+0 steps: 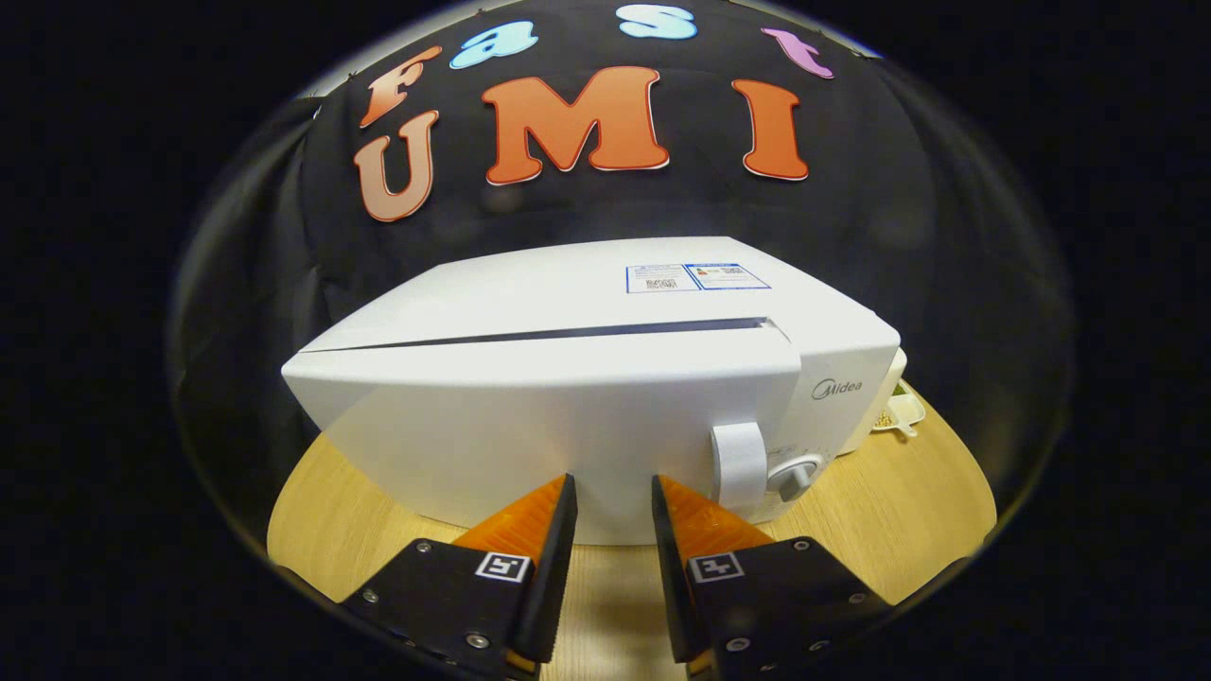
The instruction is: Open the microwave, put the food inside, and close the microwave door.
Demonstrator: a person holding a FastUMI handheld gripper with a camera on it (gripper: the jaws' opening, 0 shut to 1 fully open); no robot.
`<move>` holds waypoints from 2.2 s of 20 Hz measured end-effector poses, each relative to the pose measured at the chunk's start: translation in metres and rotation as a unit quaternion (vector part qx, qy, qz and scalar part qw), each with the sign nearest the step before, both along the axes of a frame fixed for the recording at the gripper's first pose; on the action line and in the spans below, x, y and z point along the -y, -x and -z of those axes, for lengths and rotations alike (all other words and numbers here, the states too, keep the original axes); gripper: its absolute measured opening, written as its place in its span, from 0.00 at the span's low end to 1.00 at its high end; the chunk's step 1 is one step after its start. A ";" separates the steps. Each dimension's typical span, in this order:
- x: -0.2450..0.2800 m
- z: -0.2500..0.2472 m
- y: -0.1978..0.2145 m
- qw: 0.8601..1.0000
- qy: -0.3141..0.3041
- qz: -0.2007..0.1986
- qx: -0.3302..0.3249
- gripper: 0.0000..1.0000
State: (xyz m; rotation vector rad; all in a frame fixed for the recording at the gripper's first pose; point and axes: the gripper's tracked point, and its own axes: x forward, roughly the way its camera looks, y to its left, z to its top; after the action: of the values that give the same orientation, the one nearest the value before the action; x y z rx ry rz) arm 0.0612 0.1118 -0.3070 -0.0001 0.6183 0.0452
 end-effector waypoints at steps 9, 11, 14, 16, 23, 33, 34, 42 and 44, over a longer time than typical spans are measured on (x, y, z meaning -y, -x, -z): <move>0.004 -0.002 -0.006 0.999 0.023 -0.022 0.015 0.45; 0.002 -0.023 -0.004 0.999 0.015 -0.029 0.039 0.46; 0.000 -0.052 0.012 0.997 0.015 -0.048 0.059 0.46; -0.001 -0.079 0.024 0.995 0.009 -0.057 0.078 0.49; 0.022 -0.209 0.056 0.984 -0.009 -0.051 0.173 0.55; 0.075 -0.304 0.094 0.967 0.003 -0.013 0.253 0.86; 0.077 -0.305 0.095 0.966 0.005 -0.013 0.257 0.87; 0.080 -0.288 0.104 0.969 -0.008 -0.014 0.246 0.94; 0.077 -0.280 0.106 0.971 -0.013 -0.019 0.240 0.94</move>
State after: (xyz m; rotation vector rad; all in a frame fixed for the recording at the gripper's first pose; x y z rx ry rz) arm -0.0445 0.0352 -0.0267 0.0031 0.1333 0.0867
